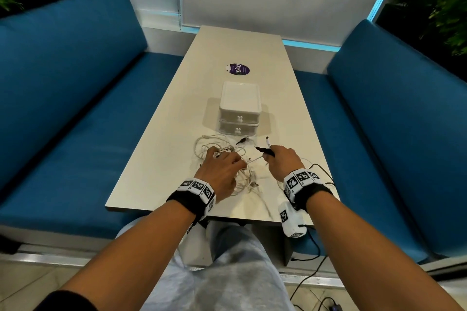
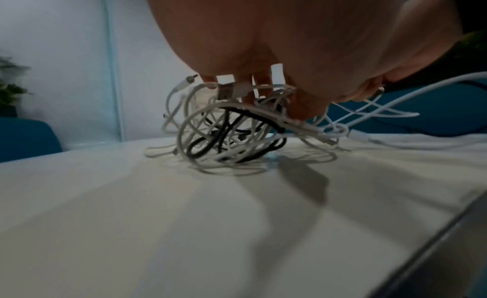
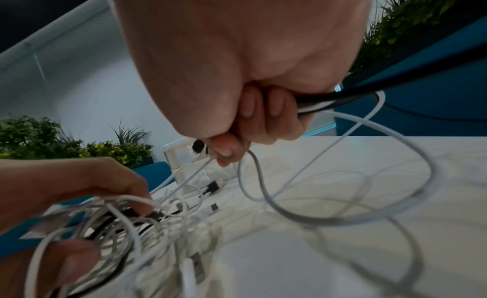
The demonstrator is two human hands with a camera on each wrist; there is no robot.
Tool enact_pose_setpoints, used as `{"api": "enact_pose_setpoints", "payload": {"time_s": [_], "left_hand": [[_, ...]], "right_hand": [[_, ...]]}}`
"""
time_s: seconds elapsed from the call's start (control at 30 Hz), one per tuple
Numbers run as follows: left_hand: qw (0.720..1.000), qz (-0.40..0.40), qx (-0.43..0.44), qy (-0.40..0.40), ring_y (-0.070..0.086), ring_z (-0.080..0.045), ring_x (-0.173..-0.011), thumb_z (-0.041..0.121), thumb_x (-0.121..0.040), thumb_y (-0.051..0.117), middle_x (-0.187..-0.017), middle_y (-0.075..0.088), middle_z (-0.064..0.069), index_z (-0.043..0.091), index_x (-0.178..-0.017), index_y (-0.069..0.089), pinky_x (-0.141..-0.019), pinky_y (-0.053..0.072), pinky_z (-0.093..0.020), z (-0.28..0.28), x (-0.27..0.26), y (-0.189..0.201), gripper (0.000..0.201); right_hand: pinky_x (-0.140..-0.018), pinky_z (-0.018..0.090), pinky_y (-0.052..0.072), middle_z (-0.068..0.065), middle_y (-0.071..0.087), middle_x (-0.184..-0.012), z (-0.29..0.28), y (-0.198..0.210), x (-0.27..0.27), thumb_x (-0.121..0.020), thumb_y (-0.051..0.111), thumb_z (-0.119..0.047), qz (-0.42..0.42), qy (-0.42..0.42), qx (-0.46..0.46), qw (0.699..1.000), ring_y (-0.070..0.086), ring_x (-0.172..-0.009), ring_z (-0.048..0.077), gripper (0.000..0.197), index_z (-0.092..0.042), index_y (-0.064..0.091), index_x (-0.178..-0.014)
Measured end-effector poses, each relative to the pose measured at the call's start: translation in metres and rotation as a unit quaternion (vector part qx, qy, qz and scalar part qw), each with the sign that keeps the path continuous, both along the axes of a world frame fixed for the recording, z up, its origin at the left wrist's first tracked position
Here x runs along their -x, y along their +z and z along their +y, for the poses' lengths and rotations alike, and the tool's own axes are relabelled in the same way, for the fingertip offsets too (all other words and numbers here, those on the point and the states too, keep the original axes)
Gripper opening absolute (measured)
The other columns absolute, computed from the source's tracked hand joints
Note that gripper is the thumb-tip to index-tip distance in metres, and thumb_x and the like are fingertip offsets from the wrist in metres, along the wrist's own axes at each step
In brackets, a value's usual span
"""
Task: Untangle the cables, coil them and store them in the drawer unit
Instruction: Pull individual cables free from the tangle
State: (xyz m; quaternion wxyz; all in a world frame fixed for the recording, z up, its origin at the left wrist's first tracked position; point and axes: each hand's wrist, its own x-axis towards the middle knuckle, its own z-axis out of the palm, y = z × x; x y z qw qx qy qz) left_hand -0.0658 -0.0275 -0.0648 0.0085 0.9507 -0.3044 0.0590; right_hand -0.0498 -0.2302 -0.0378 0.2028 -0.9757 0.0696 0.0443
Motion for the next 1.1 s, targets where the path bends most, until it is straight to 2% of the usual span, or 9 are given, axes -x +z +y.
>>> {"api": "enact_pose_setpoints", "payload": {"time_s": [0.1, 0.2, 0.3, 0.53, 0.67, 0.77, 0.83, 0.97, 1.1], "left_hand": [[0.999, -0.007, -0.031, -0.001, 0.052, -0.019, -0.115, 0.025, -0.079, 0.061, -0.124, 0.052, 0.006, 0.027, -0.121, 0.048, -0.103, 0.027, -0.046, -0.002, 0.002, -0.002, 0.043], [0.999, -0.008, -0.045, -0.014, 0.050, -0.023, -0.115, 0.040, -0.081, 0.066, -0.124, 0.051, 0.003, 0.033, -0.131, 0.045, -0.098, 0.032, -0.044, -0.002, 0.001, 0.001, 0.055], [0.998, -0.019, -0.046, -0.034, 0.049, -0.026, -0.111, 0.052, -0.079, 0.065, -0.120, 0.048, -0.003, 0.037, -0.127, 0.055, -0.094, 0.034, -0.042, 0.004, -0.003, 0.004, 0.051], [0.998, -0.016, -0.050, -0.038, 0.043, -0.024, -0.104, 0.053, -0.085, 0.030, -0.116, 0.048, -0.004, 0.040, -0.126, 0.059, -0.093, 0.031, -0.045, 0.014, 0.001, 0.010, 0.052], [0.999, -0.027, -0.019, 0.016, 0.049, -0.020, -0.092, 0.048, -0.100, 0.018, -0.098, 0.055, 0.003, 0.035, -0.109, 0.064, -0.088, 0.027, -0.043, 0.007, -0.003, 0.018, 0.048], [0.997, -0.021, 0.029, 0.070, 0.056, -0.024, -0.092, 0.050, -0.101, 0.029, -0.095, 0.066, 0.001, 0.027, -0.119, 0.049, -0.092, 0.028, -0.043, 0.004, -0.006, 0.017, 0.035], [0.991, 0.011, 0.065, 0.116, 0.056, -0.025, -0.092, 0.054, -0.096, 0.037, -0.094, 0.067, -0.004, 0.023, -0.121, 0.045, -0.096, 0.026, -0.042, 0.003, -0.007, 0.017, 0.041], [0.990, 0.025, 0.021, 0.136, 0.032, -0.022, -0.083, 0.067, -0.085, 0.041, -0.097, 0.064, -0.008, 0.033, -0.115, 0.060, -0.097, 0.024, -0.040, 0.003, -0.007, 0.020, 0.049], [0.990, 0.022, -0.018, 0.139, 0.051, -0.023, -0.092, 0.072, -0.080, 0.040, -0.091, 0.066, -0.006, 0.032, -0.110, 0.062, -0.097, 0.020, -0.042, 0.008, -0.010, 0.012, 0.054]], "right_hand": [[-0.068, 0.037, 0.050, 0.014, 0.062, -0.097, 0.002, 0.003, -0.002, -0.099, 0.047, -0.035, -0.013, 0.000, 0.002, 1.000, 0.060, -0.083, 0.035, 0.024, -0.015, 0.061, -0.103], [-0.067, 0.039, 0.051, 0.014, 0.061, -0.093, 0.002, 0.002, -0.001, -0.099, 0.046, -0.034, -0.027, 0.012, 0.031, 0.999, 0.057, -0.077, 0.034, 0.023, -0.015, 0.059, -0.103], [-0.063, 0.036, 0.047, 0.013, 0.058, -0.088, 0.003, 0.002, 0.000, -0.100, 0.044, -0.035, -0.034, 0.019, 0.050, 0.998, 0.053, -0.073, 0.034, 0.024, -0.014, 0.056, -0.102], [-0.068, 0.040, 0.053, 0.015, 0.061, -0.092, -0.003, 0.003, -0.006, -0.099, 0.046, -0.037, -0.035, 0.000, 0.018, 0.999, 0.058, -0.077, 0.036, 0.024, -0.015, 0.057, -0.100], [-0.068, 0.039, 0.052, 0.014, 0.061, -0.094, 0.001, 0.004, -0.008, -0.099, 0.045, -0.037, -0.038, -0.005, 0.016, 0.999, 0.059, -0.080, 0.036, 0.025, -0.016, 0.058, -0.105], [-0.068, 0.038, 0.050, 0.015, 0.062, -0.096, 0.004, 0.005, -0.009, -0.099, 0.044, -0.037, -0.042, -0.009, -0.002, 0.999, 0.059, -0.082, 0.037, 0.026, -0.017, 0.058, -0.108], [-0.070, 0.041, 0.053, 0.015, 0.063, -0.095, 0.003, 0.004, -0.008, -0.099, 0.045, -0.036, -0.041, 0.001, -0.004, 0.999, 0.059, -0.081, 0.036, 0.025, -0.017, 0.058, -0.107], [-0.072, 0.043, 0.053, 0.015, 0.062, -0.097, -0.004, 0.004, -0.005, -0.099, 0.045, -0.037, -0.039, -0.013, 0.003, 0.999, 0.059, -0.083, 0.036, 0.026, -0.017, 0.058, -0.109], [-0.070, 0.038, 0.050, 0.014, 0.060, -0.099, -0.015, 0.008, -0.006, -0.100, 0.044, -0.036, -0.053, -0.048, 0.011, 0.997, 0.058, -0.083, 0.036, 0.028, -0.017, 0.058, -0.113]]}}
